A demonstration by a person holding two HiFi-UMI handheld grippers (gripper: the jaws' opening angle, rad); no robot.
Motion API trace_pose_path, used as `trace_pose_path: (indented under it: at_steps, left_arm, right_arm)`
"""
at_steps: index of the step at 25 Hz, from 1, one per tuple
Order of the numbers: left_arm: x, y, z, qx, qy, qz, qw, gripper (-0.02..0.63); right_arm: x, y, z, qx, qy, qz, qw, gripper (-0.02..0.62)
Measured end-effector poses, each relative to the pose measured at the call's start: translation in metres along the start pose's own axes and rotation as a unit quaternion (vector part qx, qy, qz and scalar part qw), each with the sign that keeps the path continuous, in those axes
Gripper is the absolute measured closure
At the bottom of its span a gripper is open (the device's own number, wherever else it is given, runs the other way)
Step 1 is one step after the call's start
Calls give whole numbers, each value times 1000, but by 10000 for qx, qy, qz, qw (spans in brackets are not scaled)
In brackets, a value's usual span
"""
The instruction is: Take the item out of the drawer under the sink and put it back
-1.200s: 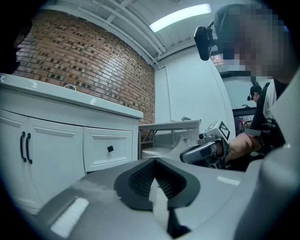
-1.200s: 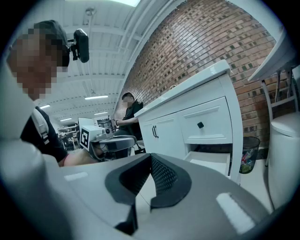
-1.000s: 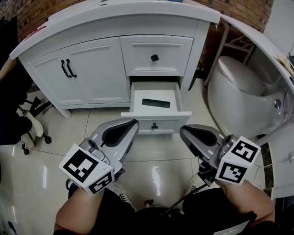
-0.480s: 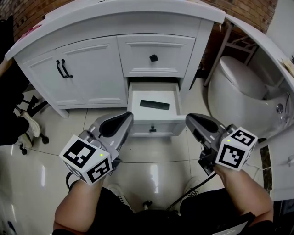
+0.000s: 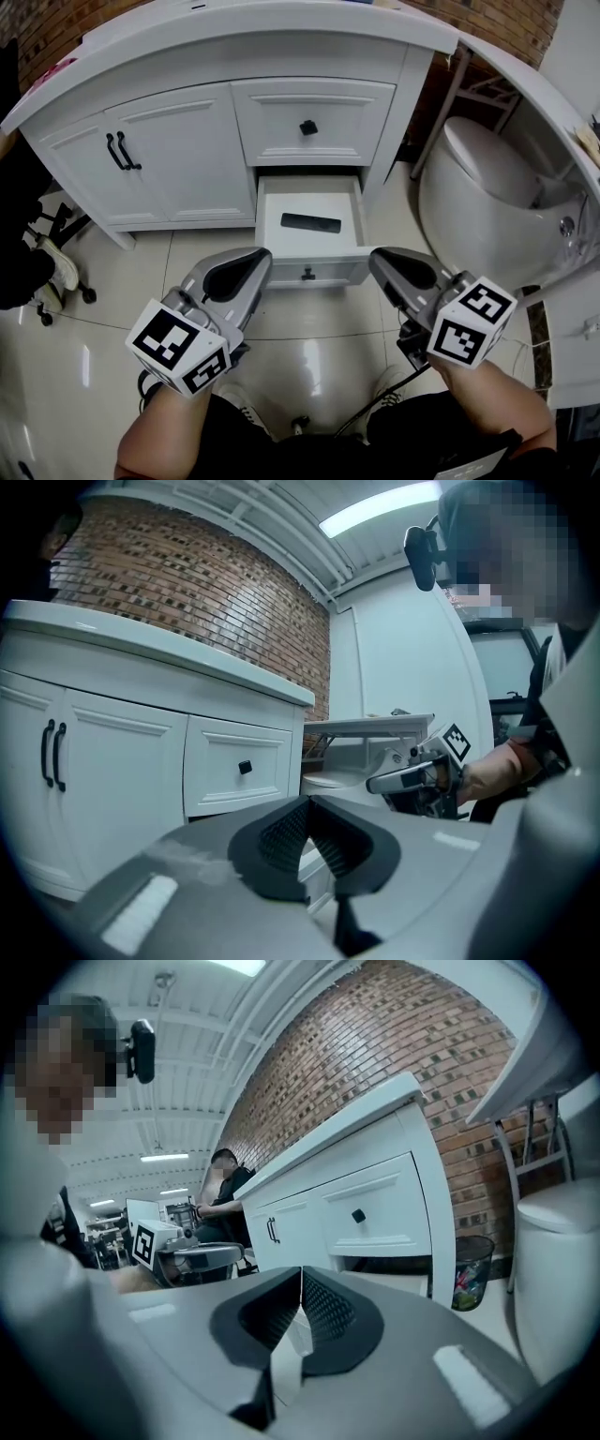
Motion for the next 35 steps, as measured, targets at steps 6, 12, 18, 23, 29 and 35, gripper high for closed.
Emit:
trace_pose_path:
  at_steps: [6, 12, 18, 23, 29, 35]
  left_arm:
    - [0, 0, -6, 24, 18, 12, 10000, 600]
    - [-1, -1, -11, -32, -3, -23, 10000, 600]
    - [-4, -2, -24, 68, 88, 7, 9999, 600]
    - [-14, 0, -36, 127, 144, -49, 9998, 600]
    - [-13, -2, -38, 134, 290, 12, 9995, 600]
    - [-18, -7, -33, -36, 206, -96, 9997, 600]
  right_arm:
    - [20, -7, -4, 191, 812, -298, 9961, 569]
    - [45, -32, 1, 450, 1807, -693, 9801, 522]
    - [52, -72, 26, 605, 1767, -710, 9798, 503]
    - [67, -101, 56, 437, 1826, -522, 9808, 495]
    - [81, -134, 103, 225, 2406, -712, 9678, 452]
    - [-6, -172, 99, 1333, 3058, -2455, 9102, 449]
Point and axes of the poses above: the fingertips, and each gripper's own axes: y backward along the fingers, z to its right, x out of its top, the point moved 6 cm from there along y, backward along the fingers, and after that the axes turned 12 degrees about z, right-handed, at the moved point
